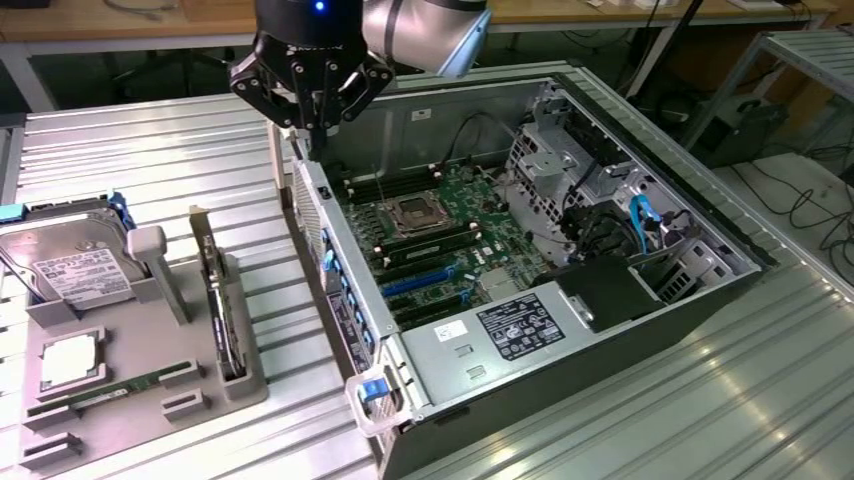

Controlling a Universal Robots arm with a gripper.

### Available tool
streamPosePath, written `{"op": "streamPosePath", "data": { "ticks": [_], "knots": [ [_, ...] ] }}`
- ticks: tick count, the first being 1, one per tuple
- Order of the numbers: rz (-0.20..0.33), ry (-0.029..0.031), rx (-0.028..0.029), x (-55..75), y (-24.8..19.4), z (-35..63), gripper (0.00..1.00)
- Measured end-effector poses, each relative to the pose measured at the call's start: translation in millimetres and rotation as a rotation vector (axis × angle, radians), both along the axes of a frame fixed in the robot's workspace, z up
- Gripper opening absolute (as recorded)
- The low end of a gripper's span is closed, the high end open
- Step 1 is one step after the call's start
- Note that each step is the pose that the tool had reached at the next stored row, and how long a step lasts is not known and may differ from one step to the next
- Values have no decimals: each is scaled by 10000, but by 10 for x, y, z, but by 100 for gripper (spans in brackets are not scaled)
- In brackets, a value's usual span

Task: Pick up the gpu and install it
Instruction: 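Reach for the gpu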

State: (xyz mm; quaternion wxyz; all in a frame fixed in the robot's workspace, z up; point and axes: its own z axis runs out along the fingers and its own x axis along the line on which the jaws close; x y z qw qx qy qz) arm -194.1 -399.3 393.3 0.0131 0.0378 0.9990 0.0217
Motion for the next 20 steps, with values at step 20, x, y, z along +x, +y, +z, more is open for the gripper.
{"op": "streamPosePath", "data": {
  "ticks": [20],
  "knots": [
    [0, 0, 0, -221, -6, 0, 11]
  ]
}}
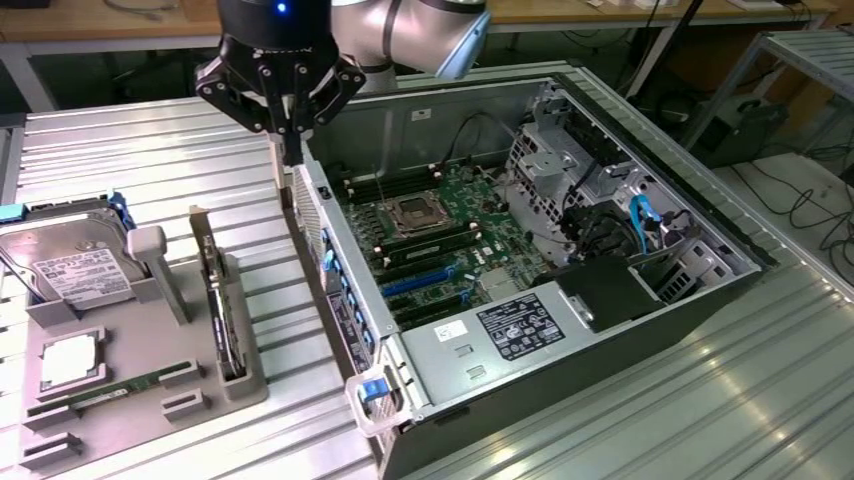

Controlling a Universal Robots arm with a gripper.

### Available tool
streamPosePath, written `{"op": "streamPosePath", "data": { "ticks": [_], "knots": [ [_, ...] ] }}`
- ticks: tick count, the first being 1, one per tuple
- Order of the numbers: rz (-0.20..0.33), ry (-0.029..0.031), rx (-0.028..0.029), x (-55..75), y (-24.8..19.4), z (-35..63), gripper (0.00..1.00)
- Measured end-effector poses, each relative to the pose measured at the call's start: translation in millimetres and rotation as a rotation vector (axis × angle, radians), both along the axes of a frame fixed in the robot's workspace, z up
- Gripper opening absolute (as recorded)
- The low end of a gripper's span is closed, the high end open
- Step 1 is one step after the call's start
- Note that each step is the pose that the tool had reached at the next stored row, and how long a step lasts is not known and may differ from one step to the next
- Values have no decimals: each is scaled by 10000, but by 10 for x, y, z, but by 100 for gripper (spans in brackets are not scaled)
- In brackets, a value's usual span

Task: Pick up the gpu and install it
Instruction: 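Reach for the gpu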

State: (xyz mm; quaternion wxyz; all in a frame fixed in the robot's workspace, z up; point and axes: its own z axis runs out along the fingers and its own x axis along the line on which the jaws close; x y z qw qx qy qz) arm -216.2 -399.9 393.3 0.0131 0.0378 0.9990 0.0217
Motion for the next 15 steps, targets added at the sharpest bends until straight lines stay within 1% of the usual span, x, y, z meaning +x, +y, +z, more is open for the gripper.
{"op": "streamPosePath", "data": {
  "ticks": [10, 13, 15],
  "knots": [
    [-1, 1, -1, -140, -7, 0, 11],
    [0, 0, 0, -185, -17, 0, 11],
    [4, 0, 0, -212, -31, 0, 11]
  ]
}}
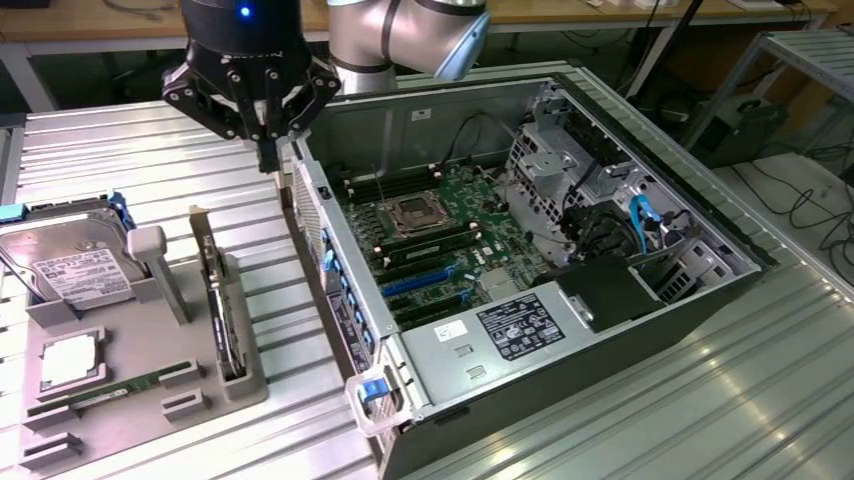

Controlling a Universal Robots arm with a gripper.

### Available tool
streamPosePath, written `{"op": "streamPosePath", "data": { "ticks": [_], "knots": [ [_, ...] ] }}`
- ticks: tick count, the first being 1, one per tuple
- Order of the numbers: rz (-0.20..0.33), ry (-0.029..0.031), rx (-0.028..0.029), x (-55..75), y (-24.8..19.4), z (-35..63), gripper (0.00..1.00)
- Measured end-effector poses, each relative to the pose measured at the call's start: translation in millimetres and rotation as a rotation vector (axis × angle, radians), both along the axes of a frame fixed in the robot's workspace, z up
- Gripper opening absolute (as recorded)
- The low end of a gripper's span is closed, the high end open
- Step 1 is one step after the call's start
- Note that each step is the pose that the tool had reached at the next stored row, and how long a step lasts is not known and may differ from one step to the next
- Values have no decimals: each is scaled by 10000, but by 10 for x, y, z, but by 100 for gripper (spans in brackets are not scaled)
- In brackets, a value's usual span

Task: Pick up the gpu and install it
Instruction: 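Reach for the gpu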

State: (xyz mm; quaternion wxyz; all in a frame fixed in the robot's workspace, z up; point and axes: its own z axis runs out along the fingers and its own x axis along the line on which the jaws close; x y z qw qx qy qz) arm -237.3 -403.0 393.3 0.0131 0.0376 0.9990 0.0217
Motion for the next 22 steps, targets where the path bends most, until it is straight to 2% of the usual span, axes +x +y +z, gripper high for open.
{"op": "streamPosePath", "data": {
  "ticks": [8, 22],
  "knots": [
    [24, 0, 0, -166, -83, 0, 11],
    [43, 1, 0, -425, -163, 0, 11]
  ]
}}
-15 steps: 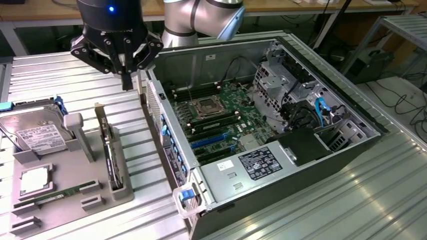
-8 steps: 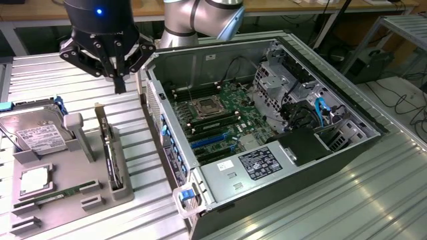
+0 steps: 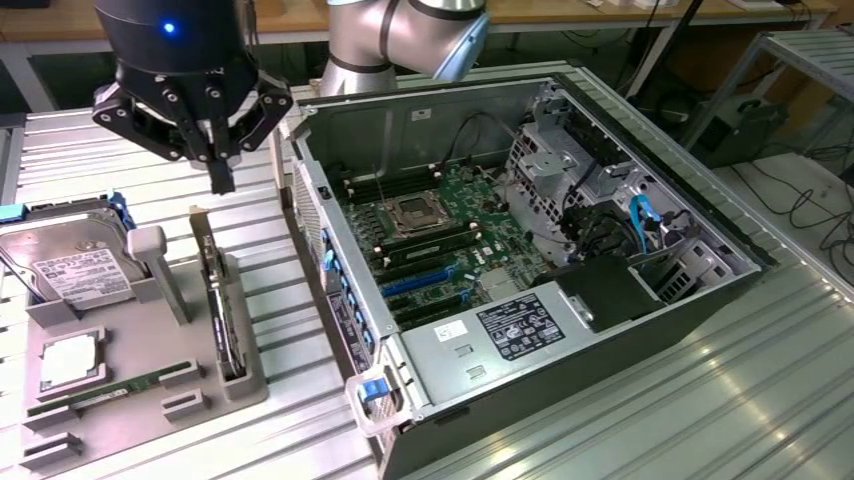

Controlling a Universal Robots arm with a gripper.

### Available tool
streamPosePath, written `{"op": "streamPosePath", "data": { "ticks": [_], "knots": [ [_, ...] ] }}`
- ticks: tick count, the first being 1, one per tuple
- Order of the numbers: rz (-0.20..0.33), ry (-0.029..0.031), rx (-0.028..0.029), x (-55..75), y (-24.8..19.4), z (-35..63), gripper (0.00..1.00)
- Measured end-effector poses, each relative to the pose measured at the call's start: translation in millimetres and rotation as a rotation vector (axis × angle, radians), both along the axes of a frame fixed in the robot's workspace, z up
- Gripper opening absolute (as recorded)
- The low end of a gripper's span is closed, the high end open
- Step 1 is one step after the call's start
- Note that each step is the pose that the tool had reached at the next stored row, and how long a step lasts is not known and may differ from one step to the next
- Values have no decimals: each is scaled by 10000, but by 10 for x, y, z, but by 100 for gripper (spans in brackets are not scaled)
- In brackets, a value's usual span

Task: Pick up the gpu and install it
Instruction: 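Reach for the gpu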

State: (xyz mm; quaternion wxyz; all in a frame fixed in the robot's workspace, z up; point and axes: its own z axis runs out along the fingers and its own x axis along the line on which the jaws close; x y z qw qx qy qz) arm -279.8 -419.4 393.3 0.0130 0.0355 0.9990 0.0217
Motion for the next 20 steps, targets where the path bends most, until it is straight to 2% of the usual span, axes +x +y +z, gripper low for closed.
{"op": "streamPosePath", "data": {
  "ticks": [20],
  "knots": [
    [179, 0, 0, -349, -35, 0, 11]
  ]
}}
